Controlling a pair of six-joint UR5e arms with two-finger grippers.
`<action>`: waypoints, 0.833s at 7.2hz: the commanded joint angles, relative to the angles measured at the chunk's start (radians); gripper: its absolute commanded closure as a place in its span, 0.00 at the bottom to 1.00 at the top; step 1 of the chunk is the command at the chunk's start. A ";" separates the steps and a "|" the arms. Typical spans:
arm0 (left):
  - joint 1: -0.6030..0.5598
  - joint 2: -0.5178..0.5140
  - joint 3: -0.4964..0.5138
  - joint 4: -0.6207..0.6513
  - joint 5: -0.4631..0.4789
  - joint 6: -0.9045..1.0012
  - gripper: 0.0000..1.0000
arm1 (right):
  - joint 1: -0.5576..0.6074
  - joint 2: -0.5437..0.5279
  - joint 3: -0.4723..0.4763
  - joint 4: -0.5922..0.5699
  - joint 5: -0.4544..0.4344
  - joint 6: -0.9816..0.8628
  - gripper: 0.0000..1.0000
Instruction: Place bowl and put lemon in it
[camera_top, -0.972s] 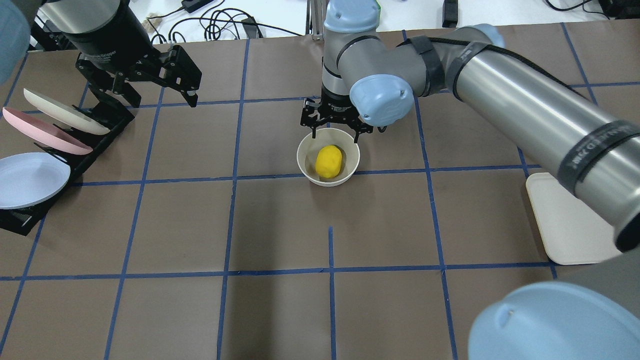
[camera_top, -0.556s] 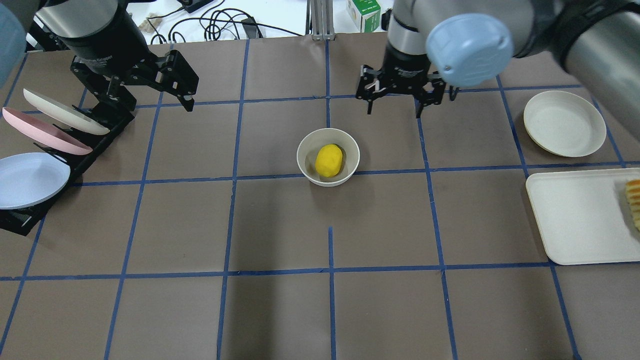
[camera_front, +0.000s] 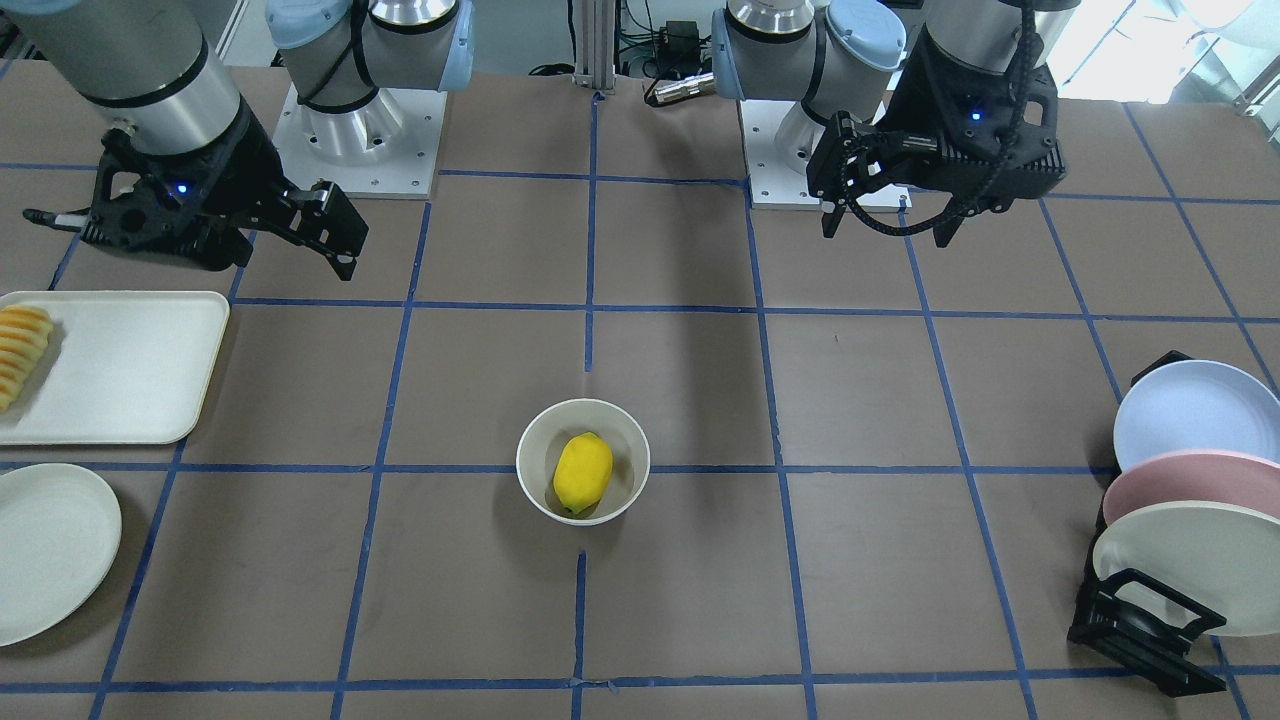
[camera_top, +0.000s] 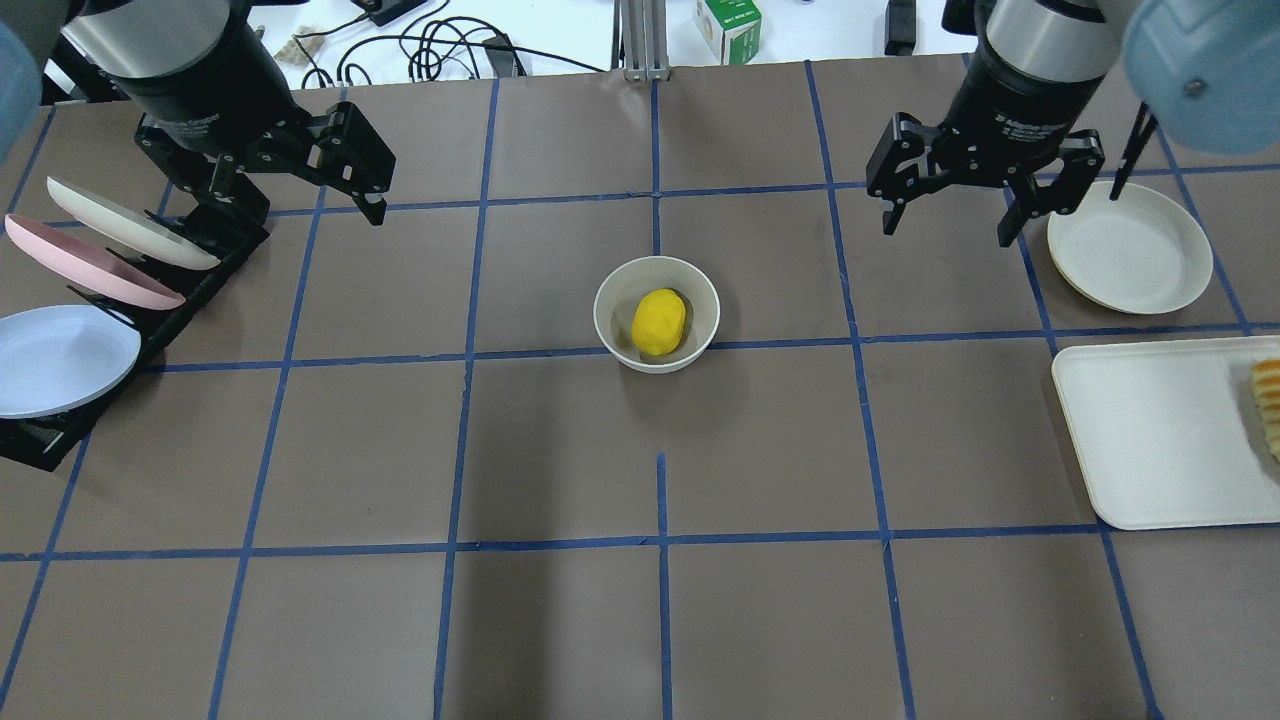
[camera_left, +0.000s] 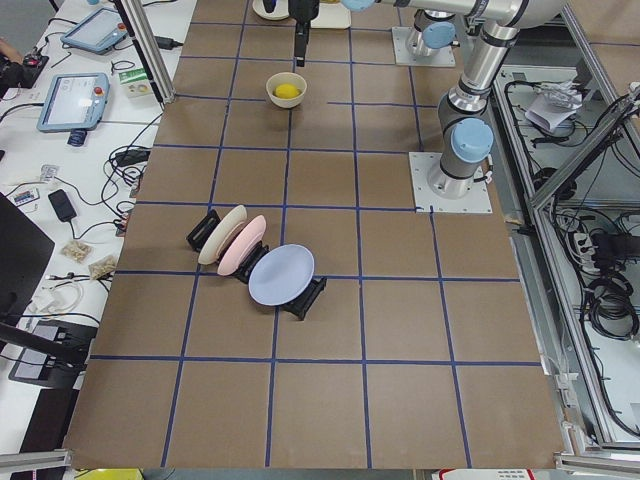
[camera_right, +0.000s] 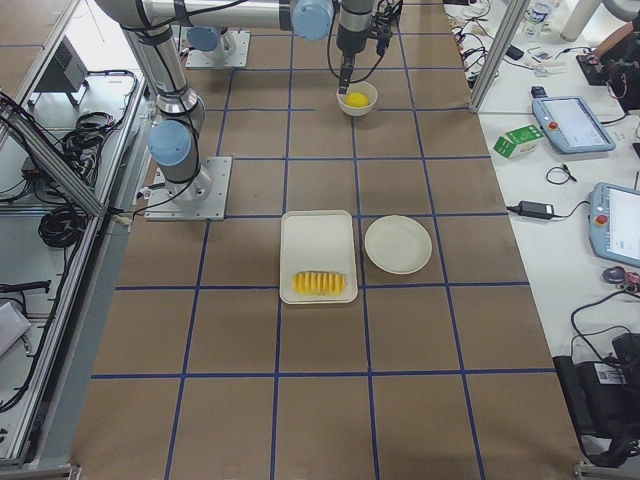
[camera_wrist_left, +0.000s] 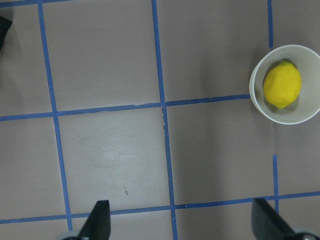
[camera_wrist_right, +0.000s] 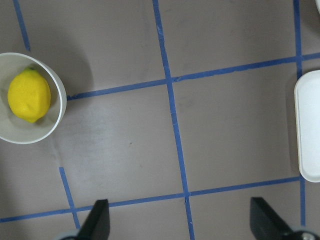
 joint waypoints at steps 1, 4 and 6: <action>0.000 -0.003 -0.001 -0.003 0.001 -0.001 0.00 | -0.003 -0.061 0.036 0.011 0.006 0.006 0.00; 0.000 -0.005 -0.002 -0.003 -0.002 -0.001 0.00 | -0.003 -0.061 0.046 0.011 0.004 -0.007 0.00; 0.000 0.000 -0.006 -0.003 -0.002 -0.001 0.00 | -0.005 -0.063 0.046 0.013 0.004 -0.010 0.00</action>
